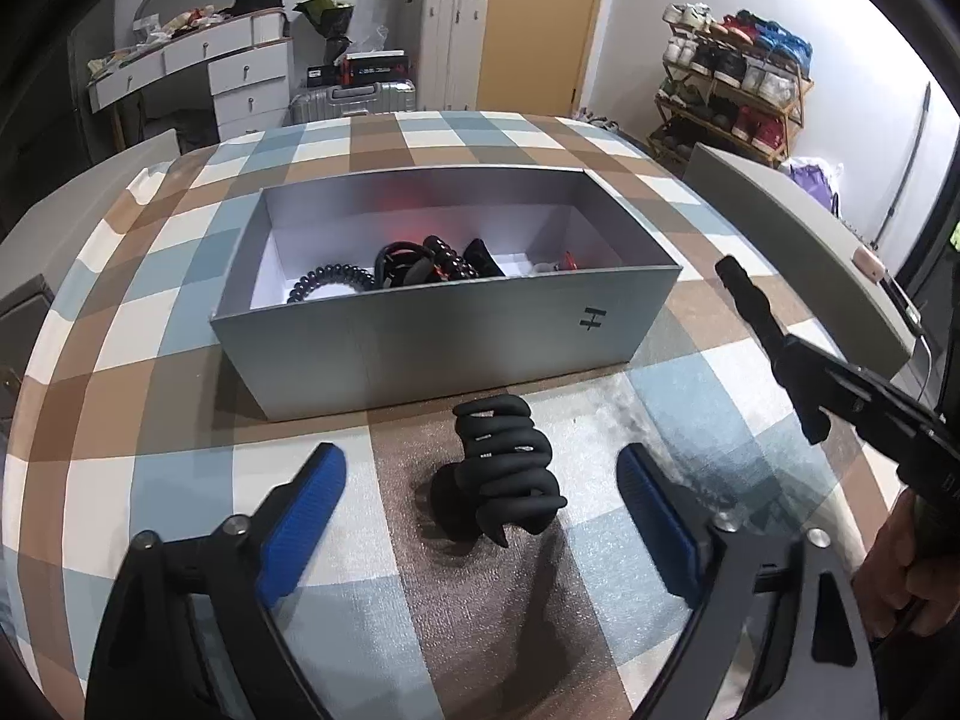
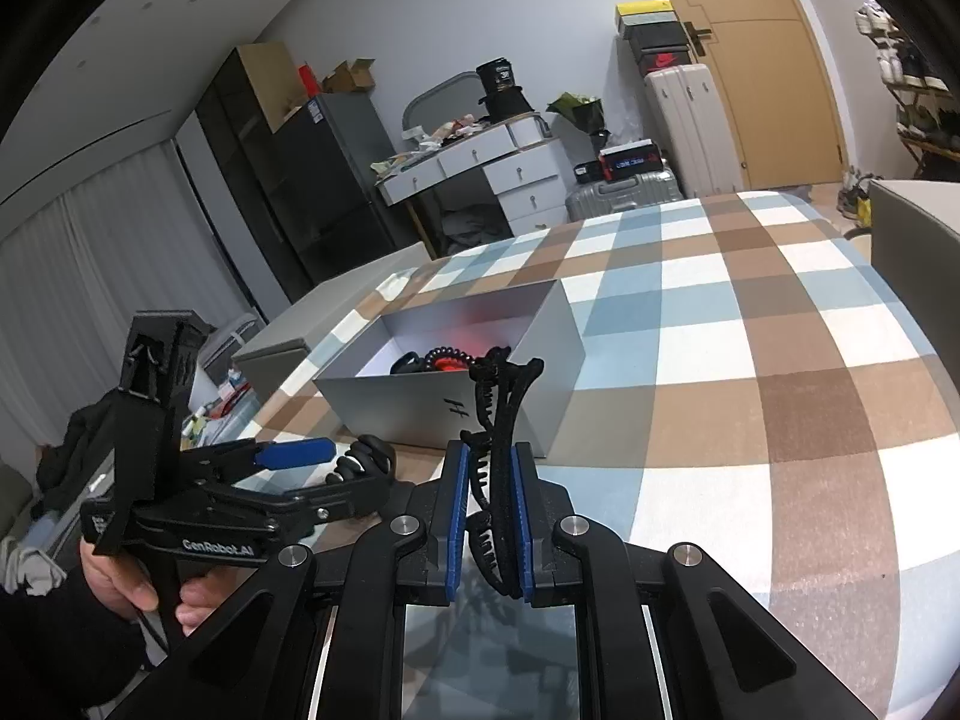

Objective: Organize jewelry
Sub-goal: 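Grasp the stack of black coiled hair ties with the left tool while the right tool holds the clip, then carry clip and hair ties into the grey box and open both tools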

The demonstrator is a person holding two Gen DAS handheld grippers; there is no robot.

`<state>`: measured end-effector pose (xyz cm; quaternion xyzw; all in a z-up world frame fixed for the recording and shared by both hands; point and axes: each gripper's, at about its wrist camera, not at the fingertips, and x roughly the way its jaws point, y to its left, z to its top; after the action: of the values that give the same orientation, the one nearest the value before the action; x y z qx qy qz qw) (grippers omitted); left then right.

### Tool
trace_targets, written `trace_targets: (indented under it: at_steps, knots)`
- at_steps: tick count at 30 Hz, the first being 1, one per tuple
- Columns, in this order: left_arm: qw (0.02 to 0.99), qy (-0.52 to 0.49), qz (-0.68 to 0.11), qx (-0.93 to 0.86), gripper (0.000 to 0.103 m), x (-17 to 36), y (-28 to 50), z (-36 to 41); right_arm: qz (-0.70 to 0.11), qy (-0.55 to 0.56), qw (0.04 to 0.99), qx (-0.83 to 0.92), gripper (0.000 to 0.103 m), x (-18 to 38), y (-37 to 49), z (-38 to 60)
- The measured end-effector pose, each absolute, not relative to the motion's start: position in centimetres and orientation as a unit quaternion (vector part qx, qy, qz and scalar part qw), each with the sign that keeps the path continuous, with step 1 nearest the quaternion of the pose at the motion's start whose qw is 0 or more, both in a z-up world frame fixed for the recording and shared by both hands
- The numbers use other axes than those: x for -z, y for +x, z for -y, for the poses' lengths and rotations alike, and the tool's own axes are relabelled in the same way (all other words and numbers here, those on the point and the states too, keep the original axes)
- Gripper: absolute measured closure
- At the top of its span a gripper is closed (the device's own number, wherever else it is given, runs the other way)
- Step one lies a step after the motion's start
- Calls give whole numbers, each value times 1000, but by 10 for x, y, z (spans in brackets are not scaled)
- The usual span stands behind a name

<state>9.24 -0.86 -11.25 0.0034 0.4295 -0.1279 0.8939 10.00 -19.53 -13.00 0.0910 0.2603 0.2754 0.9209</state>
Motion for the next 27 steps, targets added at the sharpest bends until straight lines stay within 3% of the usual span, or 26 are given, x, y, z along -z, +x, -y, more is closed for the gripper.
trace_targets:
  at_steps: [7, 13, 27]
  knots:
    - [889, 4, -435, 140, 37, 112, 95, 9, -261, 91, 921, -274, 90, 131, 98, 196]
    - [879, 16, -452, 153, 76, 117, 94, 12, -266, 91, 920, -272, 90, 129, 98, 197]
    - [885, 20, -432, 170, 78, 104, 79, 10, -259, 68, 923, -276, 90, 116, 89, 181]
